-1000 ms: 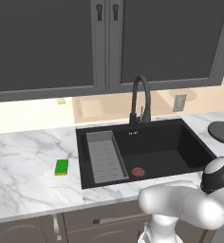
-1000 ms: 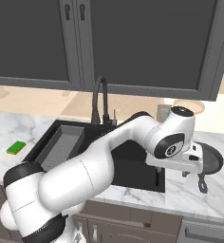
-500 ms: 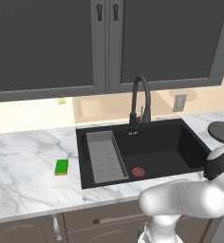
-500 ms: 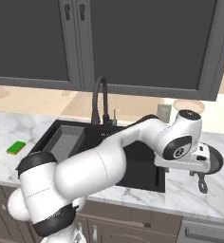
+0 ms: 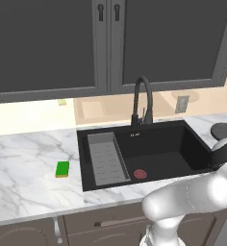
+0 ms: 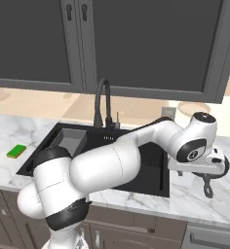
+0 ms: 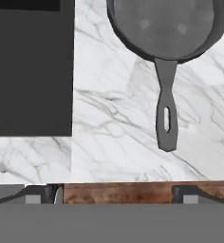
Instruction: Pick the pan and sponge and place them into the sink. Then turn on the water.
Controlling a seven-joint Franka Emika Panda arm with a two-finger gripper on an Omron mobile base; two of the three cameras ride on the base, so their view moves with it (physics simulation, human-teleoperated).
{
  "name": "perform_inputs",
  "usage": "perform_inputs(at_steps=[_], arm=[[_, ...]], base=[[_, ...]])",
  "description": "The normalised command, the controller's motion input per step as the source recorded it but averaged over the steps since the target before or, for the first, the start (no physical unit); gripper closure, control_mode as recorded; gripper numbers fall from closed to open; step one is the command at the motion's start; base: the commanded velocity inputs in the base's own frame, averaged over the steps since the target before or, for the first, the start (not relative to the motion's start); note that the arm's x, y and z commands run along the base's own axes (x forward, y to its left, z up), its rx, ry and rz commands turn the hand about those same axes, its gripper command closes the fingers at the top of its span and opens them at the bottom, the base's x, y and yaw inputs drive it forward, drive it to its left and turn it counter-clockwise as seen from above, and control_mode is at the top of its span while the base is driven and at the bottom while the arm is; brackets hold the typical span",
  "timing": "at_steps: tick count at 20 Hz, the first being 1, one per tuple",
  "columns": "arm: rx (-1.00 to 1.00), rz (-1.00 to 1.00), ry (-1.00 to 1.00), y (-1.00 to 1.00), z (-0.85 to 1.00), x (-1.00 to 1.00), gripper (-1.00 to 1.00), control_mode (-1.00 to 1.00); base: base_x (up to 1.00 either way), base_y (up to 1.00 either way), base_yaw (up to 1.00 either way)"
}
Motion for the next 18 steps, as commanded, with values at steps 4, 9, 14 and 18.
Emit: perform_inputs(at_steps=[4, 9, 14, 18], arm=[[0.00, 0.03, 0.00, -0.25, -0.11, 0.04, -1.00, -1.00], [0.00, 0.03, 0.00, -0.19, -0.22, 0.08, -1.00, -1.00], [0.00, 0.03, 0.00, -0.15, -0.23, 0.15, -1.00, -1.00], [0.00, 0.03, 0.00, -0.12, -0.27, 0.18, -1.00, -1.00]], base=[[0.00, 0.00, 0.00], [0.00, 0.00, 0.00], [0.00, 0.00, 0.00], [0.00, 0.00, 0.00]])
